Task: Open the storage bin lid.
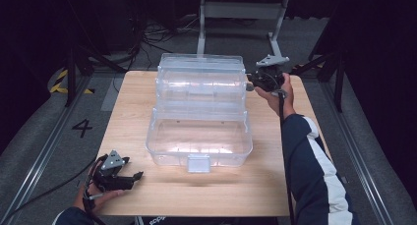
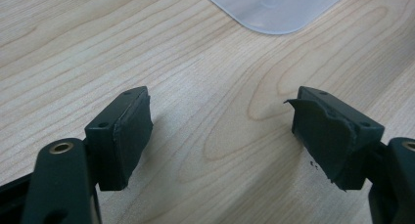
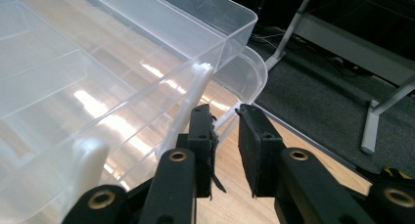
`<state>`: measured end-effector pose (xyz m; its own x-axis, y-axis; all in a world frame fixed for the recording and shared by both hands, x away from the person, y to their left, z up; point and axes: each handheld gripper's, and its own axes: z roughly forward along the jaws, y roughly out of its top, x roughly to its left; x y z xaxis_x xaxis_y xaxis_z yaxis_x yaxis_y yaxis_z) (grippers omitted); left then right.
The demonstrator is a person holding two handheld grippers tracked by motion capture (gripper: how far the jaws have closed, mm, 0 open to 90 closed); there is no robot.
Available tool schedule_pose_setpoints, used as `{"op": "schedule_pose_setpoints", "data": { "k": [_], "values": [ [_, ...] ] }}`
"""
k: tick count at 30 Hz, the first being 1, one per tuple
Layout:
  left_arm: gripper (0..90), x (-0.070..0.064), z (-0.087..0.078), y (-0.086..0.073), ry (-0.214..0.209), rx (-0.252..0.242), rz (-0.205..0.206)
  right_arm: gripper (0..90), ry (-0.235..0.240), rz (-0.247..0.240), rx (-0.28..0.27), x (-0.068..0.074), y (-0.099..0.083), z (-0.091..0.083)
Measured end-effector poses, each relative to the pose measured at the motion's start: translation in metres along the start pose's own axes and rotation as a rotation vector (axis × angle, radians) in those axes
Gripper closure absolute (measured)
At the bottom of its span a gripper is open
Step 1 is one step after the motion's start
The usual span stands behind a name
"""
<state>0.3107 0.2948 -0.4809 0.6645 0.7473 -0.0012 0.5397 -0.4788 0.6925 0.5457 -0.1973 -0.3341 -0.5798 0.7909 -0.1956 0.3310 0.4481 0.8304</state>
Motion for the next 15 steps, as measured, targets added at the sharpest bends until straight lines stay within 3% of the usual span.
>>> {"op": "schedule_pose_setpoints", "data": {
  "k": [11,15],
  "values": [
    [23.2,0.000,0.000,0.000,0.007,0.000,0.001,65.7,0.018,0.007,0.022,-0.002,-0.010,-0.014],
    [23.2,0.000,-0.001,0.000,0.015,-0.003,0.002,61.8,0.014,-0.013,0.028,-0.003,-0.014,-0.022]
  ]
}}
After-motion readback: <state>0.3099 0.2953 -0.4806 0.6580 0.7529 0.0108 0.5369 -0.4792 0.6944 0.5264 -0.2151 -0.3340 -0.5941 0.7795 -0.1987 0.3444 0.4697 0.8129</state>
